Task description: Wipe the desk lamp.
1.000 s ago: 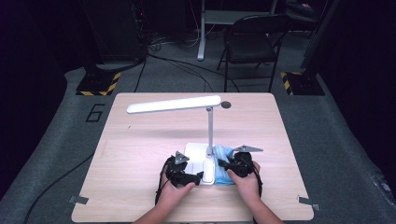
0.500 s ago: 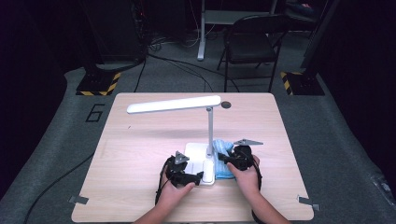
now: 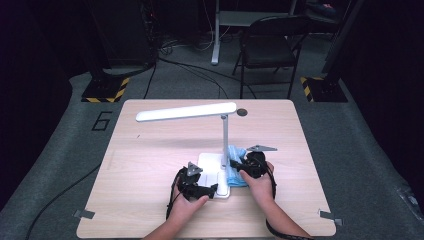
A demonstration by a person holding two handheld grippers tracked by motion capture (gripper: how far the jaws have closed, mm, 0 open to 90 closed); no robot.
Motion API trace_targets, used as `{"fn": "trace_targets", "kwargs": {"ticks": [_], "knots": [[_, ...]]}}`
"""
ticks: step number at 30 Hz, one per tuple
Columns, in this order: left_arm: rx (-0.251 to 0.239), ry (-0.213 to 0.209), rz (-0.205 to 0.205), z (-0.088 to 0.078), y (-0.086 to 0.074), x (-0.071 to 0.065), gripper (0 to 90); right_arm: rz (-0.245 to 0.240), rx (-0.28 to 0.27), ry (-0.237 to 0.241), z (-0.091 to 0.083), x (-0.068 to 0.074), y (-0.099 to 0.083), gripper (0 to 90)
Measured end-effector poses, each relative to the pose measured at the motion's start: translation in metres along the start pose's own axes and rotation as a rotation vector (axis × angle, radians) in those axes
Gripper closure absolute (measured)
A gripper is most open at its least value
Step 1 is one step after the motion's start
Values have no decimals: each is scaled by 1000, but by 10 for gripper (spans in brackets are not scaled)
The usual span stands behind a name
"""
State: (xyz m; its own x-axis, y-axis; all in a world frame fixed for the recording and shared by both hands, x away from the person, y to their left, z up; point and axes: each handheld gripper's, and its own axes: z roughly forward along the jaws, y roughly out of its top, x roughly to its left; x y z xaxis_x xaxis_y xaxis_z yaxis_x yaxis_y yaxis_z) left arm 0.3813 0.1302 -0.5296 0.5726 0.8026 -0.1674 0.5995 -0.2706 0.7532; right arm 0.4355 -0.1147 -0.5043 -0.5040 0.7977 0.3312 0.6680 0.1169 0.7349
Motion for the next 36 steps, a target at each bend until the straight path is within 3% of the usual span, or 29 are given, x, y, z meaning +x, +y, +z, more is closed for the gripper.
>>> {"fn": "trace_targets", "kwargs": {"ticks": [10, 14, 18, 27, 30, 31, 36], "knots": [[0, 0, 0, 0, 0, 0, 0, -4, -23, 25, 2, -2, -4, 649], [0, 0, 0, 0, 0, 0, 0, 32, -20, 40, 0, 1, -3, 654], [0, 0, 0, 0, 0, 0, 0, -11, -39, 45, -2, 3, -3, 654], [0, -1, -1, 0, 0, 0, 0, 7, -60, 91, -8, 4, -3, 658], [0, 0, 0, 0, 0, 0, 0, -17, -68, 88, -11, 9, 0, 656], [0, 0, 0, 0, 0, 0, 0, -48, -80, 81, -11, 9, 1, 656], [0, 0, -1, 0, 0, 0, 0, -64, -79, 98, -12, 8, 2, 657]]}}
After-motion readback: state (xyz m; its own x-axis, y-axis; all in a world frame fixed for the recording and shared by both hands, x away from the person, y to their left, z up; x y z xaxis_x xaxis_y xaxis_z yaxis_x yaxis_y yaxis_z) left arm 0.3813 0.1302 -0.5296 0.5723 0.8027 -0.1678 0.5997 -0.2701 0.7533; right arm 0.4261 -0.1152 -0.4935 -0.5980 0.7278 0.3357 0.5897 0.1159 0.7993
